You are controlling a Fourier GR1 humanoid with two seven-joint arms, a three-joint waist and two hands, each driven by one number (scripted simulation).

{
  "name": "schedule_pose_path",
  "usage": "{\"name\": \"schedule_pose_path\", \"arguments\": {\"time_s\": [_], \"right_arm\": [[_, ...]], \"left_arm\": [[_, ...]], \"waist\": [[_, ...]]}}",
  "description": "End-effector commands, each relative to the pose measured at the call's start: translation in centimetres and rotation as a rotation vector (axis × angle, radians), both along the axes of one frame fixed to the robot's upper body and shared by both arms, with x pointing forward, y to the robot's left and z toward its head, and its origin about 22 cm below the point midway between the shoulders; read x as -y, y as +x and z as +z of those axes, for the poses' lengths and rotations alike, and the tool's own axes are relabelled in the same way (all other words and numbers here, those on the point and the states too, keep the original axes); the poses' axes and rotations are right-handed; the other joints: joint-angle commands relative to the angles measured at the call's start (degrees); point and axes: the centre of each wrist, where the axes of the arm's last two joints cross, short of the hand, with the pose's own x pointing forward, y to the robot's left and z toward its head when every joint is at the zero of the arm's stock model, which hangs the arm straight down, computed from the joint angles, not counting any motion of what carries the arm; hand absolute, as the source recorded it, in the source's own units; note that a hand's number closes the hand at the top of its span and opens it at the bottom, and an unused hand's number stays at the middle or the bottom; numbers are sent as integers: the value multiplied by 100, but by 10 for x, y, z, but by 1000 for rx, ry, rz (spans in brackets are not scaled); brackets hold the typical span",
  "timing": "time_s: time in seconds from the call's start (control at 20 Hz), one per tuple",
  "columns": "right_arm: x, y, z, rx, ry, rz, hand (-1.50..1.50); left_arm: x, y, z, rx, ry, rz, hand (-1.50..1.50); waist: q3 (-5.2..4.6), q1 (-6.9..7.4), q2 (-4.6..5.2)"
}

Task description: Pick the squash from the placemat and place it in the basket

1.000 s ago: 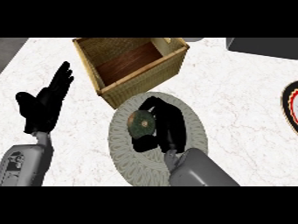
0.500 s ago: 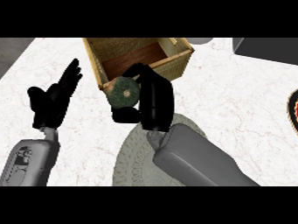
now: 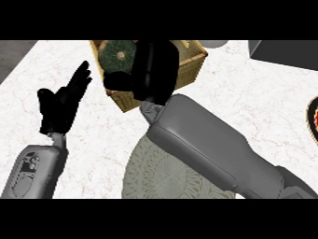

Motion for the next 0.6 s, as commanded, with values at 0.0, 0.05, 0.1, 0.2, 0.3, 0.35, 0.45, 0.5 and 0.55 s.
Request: {"name": "schedule_pose_path", "arguments": {"time_s": [0.0, 0.05, 0.1, 0.2, 0.3, 0.35, 0.45, 0.5, 0.55], "right_arm": [[-10, 15, 31, -9, 116, -118, 150], [-13, 17, 44, 16, 115, -124, 150], [-13, 22, 45, 15, 116, -148, 150], [-17, 28, 60, 17, 103, -179, 150], [-19, 35, 68, -2, 91, -219, 150], [-21, 39, 72, 3, 81, -240, 150], [-23, 45, 79, 4, 73, -275, 150], [-24, 48, 85, 5, 54, -292, 150], [-26, 51, 91, -1, 31, -313, 150]], "left_arm": [[1, -2, -6, -13, 4, -1, 0], [3, 3, 1, 3, 9, 12, 0], [-3, 3, 1, -1, 1, 5, 0], [4, 4, 0, 6, 9, 4, 0], [1, 5, 1, 16, 11, 18, 0], [-3, 6, 5, 16, 21, 17, 0], [6, 3, 1, 11, 0, 0, 0], [1, 8, 3, 15, 6, 18, 0], [2, 8, 1, 10, 7, 15, 0]], "waist": [[-7, 2, 19], [-7, -47, 10], [-11, -15, 27], [-13, -78, 29], [-19, -63, 52], [-13, -55, 35], [-11, -50, 33], [-22, -75, 83], [-24, -83, 94]]}}
